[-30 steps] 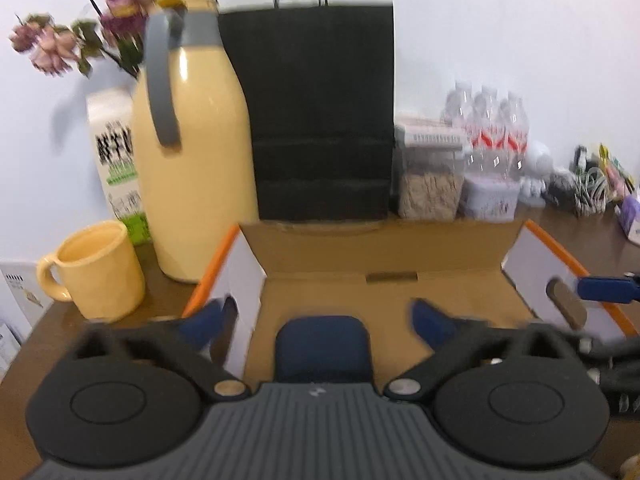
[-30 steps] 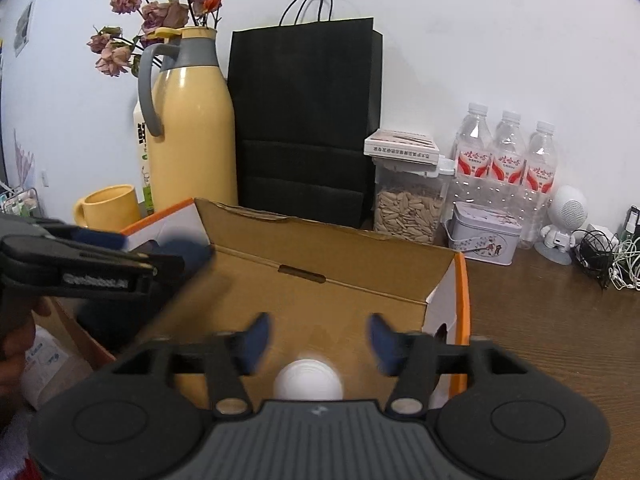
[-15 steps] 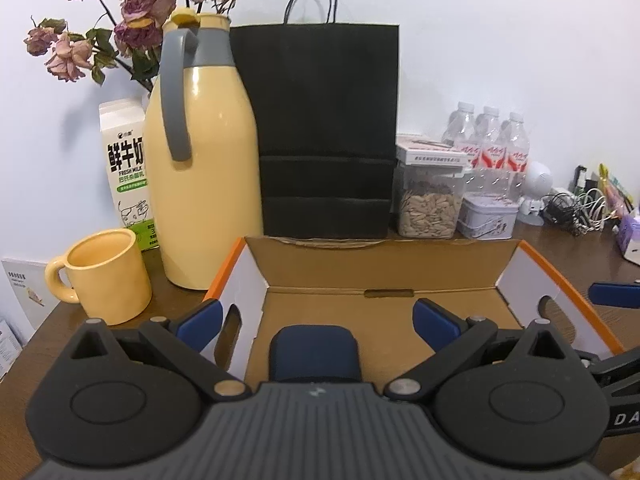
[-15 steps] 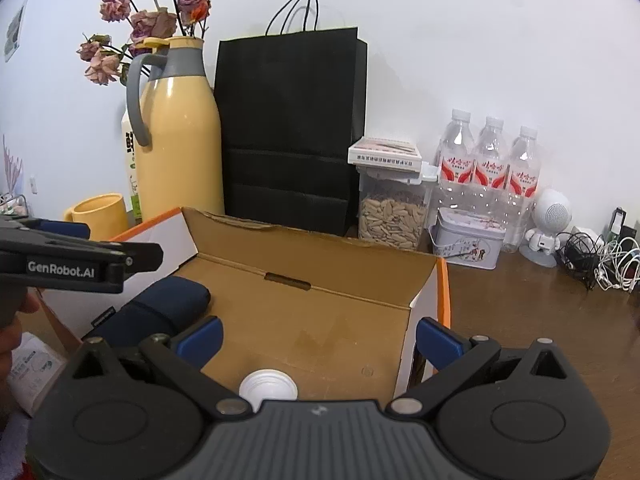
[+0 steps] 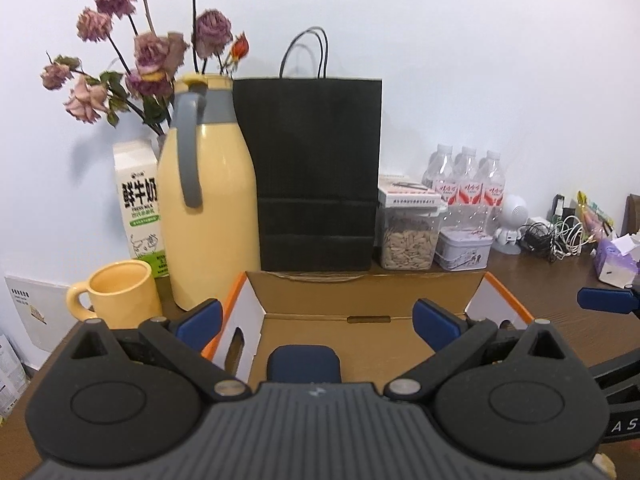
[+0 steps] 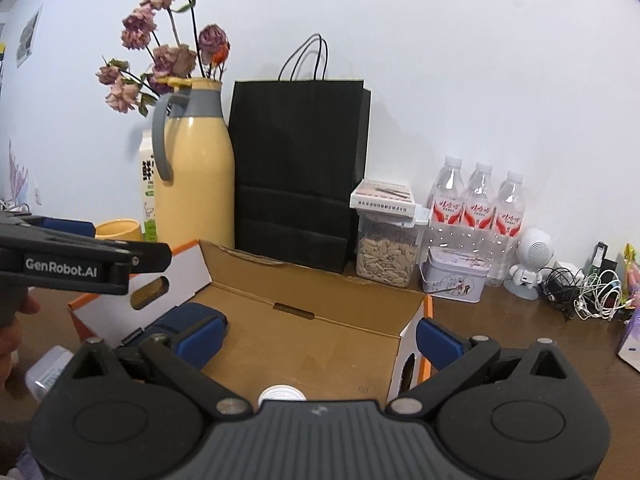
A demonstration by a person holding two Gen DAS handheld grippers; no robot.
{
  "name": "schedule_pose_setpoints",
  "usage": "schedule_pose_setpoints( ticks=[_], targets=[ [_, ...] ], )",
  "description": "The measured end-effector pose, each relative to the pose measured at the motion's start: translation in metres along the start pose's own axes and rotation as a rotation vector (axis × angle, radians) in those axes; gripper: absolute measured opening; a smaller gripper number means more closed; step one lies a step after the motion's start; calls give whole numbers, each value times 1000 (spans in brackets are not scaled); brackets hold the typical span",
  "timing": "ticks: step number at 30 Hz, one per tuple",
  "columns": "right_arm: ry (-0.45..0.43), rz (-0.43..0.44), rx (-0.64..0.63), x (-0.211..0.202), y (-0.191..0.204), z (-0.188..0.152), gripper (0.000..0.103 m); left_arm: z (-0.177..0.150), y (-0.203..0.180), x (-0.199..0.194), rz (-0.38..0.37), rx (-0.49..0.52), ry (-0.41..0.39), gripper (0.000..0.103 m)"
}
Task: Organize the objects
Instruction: 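Carry the cap and navy case into the cardboard box and release both, then grasp the plush sheep with the right gripper while the left grasps the plastic bag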
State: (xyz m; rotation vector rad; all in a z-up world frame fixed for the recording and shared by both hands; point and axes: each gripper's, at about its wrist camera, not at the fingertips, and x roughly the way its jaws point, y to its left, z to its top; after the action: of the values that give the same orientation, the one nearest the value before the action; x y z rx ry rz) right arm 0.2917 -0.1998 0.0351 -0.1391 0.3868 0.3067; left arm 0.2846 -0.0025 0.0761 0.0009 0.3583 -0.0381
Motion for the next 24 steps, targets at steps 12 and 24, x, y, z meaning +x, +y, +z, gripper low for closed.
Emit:
schedule_pose_setpoints(
  ticks=[12, 24],
  targets=[
    [-34, -7, -2, -62, 15, -8, 103, -9, 14, -64, 18, -17, -17, 103],
    [-14, 2, 7, -108, 31, -38, 103, -37, 42, -111, 67, -48, 22, 103]
  ],
)
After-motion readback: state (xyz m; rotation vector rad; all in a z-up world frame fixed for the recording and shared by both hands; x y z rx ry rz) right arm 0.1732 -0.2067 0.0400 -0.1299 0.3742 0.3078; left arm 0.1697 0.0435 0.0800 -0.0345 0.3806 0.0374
